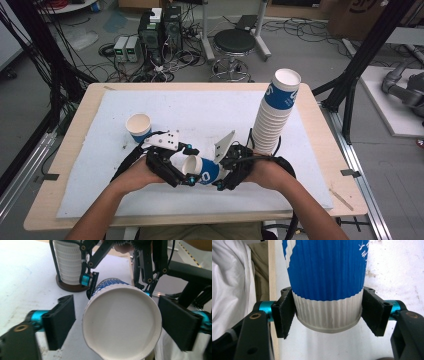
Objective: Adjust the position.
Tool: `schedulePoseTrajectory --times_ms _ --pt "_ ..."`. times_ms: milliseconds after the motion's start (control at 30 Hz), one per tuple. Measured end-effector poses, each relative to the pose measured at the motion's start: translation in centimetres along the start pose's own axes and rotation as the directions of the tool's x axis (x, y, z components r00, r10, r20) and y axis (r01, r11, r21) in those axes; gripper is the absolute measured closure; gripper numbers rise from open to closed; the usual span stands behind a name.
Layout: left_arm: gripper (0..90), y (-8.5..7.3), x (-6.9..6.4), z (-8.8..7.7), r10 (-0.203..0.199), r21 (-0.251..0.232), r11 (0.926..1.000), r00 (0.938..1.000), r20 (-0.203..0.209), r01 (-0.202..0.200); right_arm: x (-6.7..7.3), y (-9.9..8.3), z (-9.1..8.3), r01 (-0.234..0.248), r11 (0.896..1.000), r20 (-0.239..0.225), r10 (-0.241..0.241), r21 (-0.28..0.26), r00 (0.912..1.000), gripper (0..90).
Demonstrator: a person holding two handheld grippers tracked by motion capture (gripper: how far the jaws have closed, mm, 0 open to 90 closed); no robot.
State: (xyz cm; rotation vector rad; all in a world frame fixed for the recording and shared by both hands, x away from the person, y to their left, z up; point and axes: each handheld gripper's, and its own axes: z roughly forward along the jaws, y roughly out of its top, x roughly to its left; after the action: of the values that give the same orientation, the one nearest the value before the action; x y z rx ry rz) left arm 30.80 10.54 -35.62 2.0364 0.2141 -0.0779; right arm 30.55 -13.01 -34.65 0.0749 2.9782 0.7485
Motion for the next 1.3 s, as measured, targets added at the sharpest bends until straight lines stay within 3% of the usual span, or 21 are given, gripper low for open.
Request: schedulePoseTrajectory --times_ms 67,200,400,500,600,700,833,967,1200,1233,1300 --pt "24.3 0.0 0.1 0.0 -0.002 0.007 1.0000 1.0000 -0.001 0.002 0.0 0.0 0.1 0.003 1.000 -0.001 -0.003 -0.001 1.0000 32.8" --pt "28.0 -0.1 0.1 0.1 -0.003 0.014 0.9999 0.9999 0.010 0.003 0.0 -0.2 0.2 -0.005 1.000 -0.006 0.005 -0.004 1.0000 32.8" --pt "29.8 -0.1 0.1 0.3 0.004 0.025 0.9997 0.9999 0.016 -0.005 0.0 -0.3 0.2 -0.002 1.000 -0.016 0.002 0.001 0.9999 32.8" --pt "30.5 -0.3 0.1 0.2 0.007 0.005 1.0000 0.9998 0.018 -0.007 0.0 -0.5 0.2 -0.002 1.000 -0.014 0.002 -0.003 0.9999 29.7" --pt "30.3 -0.6 0.2 -0.1 0.013 -0.041 0.9991 0.9998 0.016 -0.012 0.0 -1.0 0.3 -0.009 0.998 -0.016 0.008 -0.067 0.9998 19.9" --pt "30.3 -1.2 0.3 -0.3 0.016 -0.101 0.9948 0.9997 0.017 -0.014 0.1 -1.8 0.0 -0.048 0.987 -0.001 0.049 -0.156 0.9988 18.5" --pt "30.3 -1.7 0.5 -0.7 0.011 -0.151 0.9885 0.9999 0.011 -0.009 0.1 -2.9 -0.3 -0.087 0.958 -0.006 0.089 -0.274 0.9960 16.9" --pt "30.2 -2.2 0.9 -1.2 -0.001 -0.197 0.9803 1.0000 -0.008 -0.001 0.0 -4.0 -0.8 -0.117 0.916 -0.001 0.126 -0.383 0.9920 16.3" --pt "30.0 -3.0 1.2 -1.4 -0.014 -0.266 0.9640 0.9998 -0.012 0.010 0.0 -5.8 -0.9 -0.178 0.821 -0.036 0.188 -0.543 0.9814 16.3" --pt "29.9 -3.1 1.2 -1.4 -0.013 -0.271 0.9626 0.9998 -0.011 0.009 0.0 -6.0 -0.8 -0.178 0.812 -0.035 0.191 -0.556 0.9810 16.3" --pt "29.9 -3.2 1.2 -1.4 -0.013 -0.278 0.9605 0.9998 -0.012 0.009 0.1 -6.6 -0.6 -0.193 0.780 -0.044 0.208 -0.596 0.9771 16.3"
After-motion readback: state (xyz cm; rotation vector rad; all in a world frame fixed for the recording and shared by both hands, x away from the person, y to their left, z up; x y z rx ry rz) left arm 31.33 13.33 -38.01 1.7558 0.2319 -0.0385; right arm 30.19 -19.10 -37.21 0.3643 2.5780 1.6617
